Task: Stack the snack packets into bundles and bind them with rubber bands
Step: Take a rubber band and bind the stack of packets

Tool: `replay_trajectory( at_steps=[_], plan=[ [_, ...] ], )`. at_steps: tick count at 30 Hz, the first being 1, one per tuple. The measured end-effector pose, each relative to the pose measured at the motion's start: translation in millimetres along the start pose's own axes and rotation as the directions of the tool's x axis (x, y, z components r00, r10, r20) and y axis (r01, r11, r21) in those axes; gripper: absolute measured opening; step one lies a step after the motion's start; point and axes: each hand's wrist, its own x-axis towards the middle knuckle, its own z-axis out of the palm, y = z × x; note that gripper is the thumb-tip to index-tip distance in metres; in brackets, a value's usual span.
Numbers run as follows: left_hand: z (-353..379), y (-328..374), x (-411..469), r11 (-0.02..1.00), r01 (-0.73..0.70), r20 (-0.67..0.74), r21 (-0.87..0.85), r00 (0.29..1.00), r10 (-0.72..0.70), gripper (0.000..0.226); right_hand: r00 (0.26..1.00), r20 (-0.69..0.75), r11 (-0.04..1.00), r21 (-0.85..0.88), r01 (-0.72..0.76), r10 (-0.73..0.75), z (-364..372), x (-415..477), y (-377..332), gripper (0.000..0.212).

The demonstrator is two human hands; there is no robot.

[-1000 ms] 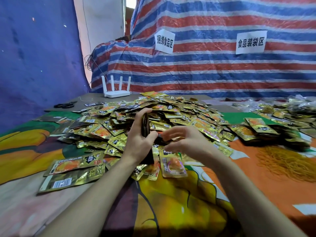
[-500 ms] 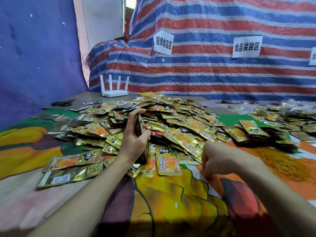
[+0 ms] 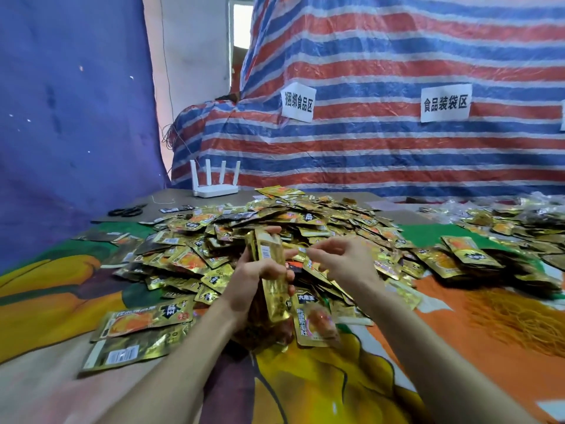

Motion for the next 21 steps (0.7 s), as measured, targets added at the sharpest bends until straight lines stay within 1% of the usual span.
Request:
replay_trajectory(
  at_steps=[2,3,4,6,9,12,14,15,17,19,20,21],
  plan=[
    [-3,-2,2,0.999,0.023,0.011,0.024,1.0,-0.023,0.066,1.0,0.009,0.998,0.069,-0.002,0.001,12,1,10,0.011],
    [-5,-3,2,0.998,0.041,0.0,0.049,0.999,-0.041,0.065,1.0,0.005,0.996,0.085,0.003,-0.004,16,1,16,0.013],
    [-5,-3,3,0.995,0.066,-0.016,0.08,0.998,-0.064,0.063,1.0,0.001,0.996,0.094,0.002,-0.003,18,2,20,0.014],
    [-6,-3,5,0.988,0.112,-0.043,0.109,0.993,-0.107,0.061,1.0,0.0,0.997,0.081,0.008,-0.008,18,6,26,0.009],
    [-4,-3,6,0.983,0.163,-0.038,0.081,0.986,-0.161,0.064,0.996,0.084,0.997,0.077,0.021,-0.028,17,7,30,0.01],
    [-4,-1,6,0.96,0.275,0.03,0.053,0.961,-0.277,0.068,0.99,0.136,0.996,0.081,-0.045,0.034,16,6,34,0.012],
    [-4,0,4,0.954,0.299,0.125,0.009,0.947,-0.298,0.071,0.982,0.164,0.989,0.095,-0.112,0.095,12,8,36,0.015],
    [-2,1,3,0.955,0.293,0.174,-0.048,0.944,-0.281,0.073,0.969,0.214,0.981,0.126,-0.15,0.121,9,10,37,0.016],
    [-1,5,1,0.946,0.273,0.228,-0.174,0.946,-0.231,0.074,0.913,0.382,0.939,0.236,-0.249,0.146,4,9,33,0.019],
    [-3,9,-1,0.941,0.236,0.248,-0.245,0.953,-0.174,0.071,0.847,0.519,0.864,0.37,-0.343,0.114,-1,7,28,0.026],
    [-4,10,-2,0.94,0.222,0.255,-0.26,0.954,-0.155,0.069,0.839,0.537,0.815,0.445,-0.371,0.088,-4,6,26,0.025],
    [-5,12,-3,0.94,0.215,0.259,-0.264,0.955,-0.146,0.069,0.848,0.527,0.764,0.523,-0.377,0.057,-6,6,24,0.019]
  ],
)
